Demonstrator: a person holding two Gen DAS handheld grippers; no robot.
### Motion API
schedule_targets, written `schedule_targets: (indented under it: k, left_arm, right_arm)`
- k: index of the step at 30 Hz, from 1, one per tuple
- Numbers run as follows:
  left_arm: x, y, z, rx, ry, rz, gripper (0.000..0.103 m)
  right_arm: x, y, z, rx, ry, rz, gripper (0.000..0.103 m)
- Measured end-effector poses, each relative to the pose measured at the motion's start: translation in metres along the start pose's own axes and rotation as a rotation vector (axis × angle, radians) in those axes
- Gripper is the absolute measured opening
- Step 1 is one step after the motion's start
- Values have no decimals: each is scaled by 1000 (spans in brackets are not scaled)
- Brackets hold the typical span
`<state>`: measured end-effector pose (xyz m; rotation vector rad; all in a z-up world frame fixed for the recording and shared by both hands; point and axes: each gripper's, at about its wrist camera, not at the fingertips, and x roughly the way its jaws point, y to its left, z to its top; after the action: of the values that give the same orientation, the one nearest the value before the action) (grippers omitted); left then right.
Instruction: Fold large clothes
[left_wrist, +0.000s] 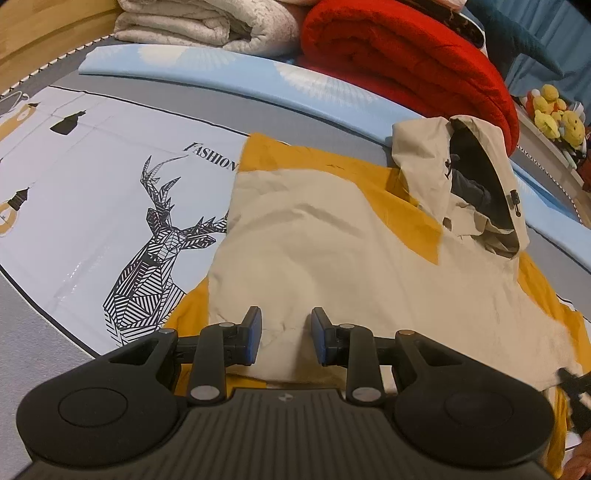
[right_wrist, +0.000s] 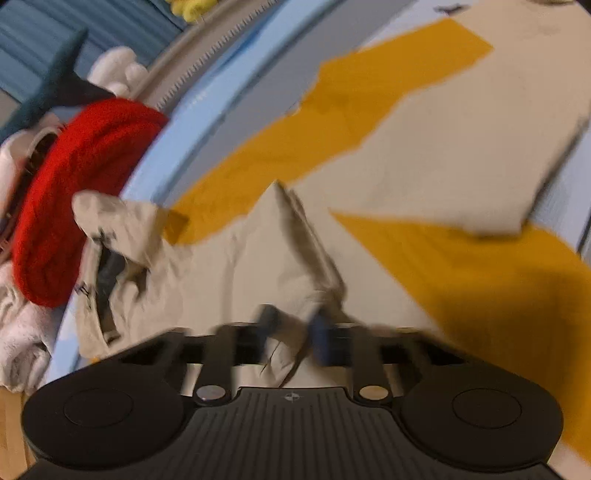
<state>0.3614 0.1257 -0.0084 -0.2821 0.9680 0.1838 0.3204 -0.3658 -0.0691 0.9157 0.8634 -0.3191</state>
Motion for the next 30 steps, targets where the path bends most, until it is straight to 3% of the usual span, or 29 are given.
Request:
schedule_targets:
  k: [5,9,11,13,14,16,18,20,22,24,27,30]
  left_arm:
    - [7,2,-3,-5,24,-1,32]
    - [26,8,-11,-38,125,-26,32]
    - [33,11,-15,-36,157,-8,32]
    - [33,11,-17,-24,159,-1,32]
    - [32,11,-17,-18,154,5,32]
    - [27,9,-17,-20,132,6,32]
    - [29,6,-19,8,134,12,32]
    - [37,8,-23,4,162,14,32]
    - [36,7,-23,2,164,16,32]
    - [29,5,-19,-4,145,7,33]
    - [26,0,-19,36,130,-10,35]
    - [36,4,-26,24,179,0,35]
  right_arm:
    - [-34,5,16,-35,-231,-30,7]
    - [-33,4,25,-24,-220,-74,15]
    - [-31,4,22,-26,-231,-194,22]
    - [-37,9,19,-42,-307,-289,22]
    - [-41,13,18,-54,-343,-302,22]
    - [-45,23,20,-99,-376,-245,22]
    - [-44,27,22,-139,-324,-138,28]
    - [-26,28,23,-133,-184,-37,37]
    - [-2,22,21,-109,-48,-74,35]
    - [16,14,15,-123,43,-179,24]
    - [8,31,14,-180,15,-192,27]
    - [-1,43,13,-253,-53,-143,38]
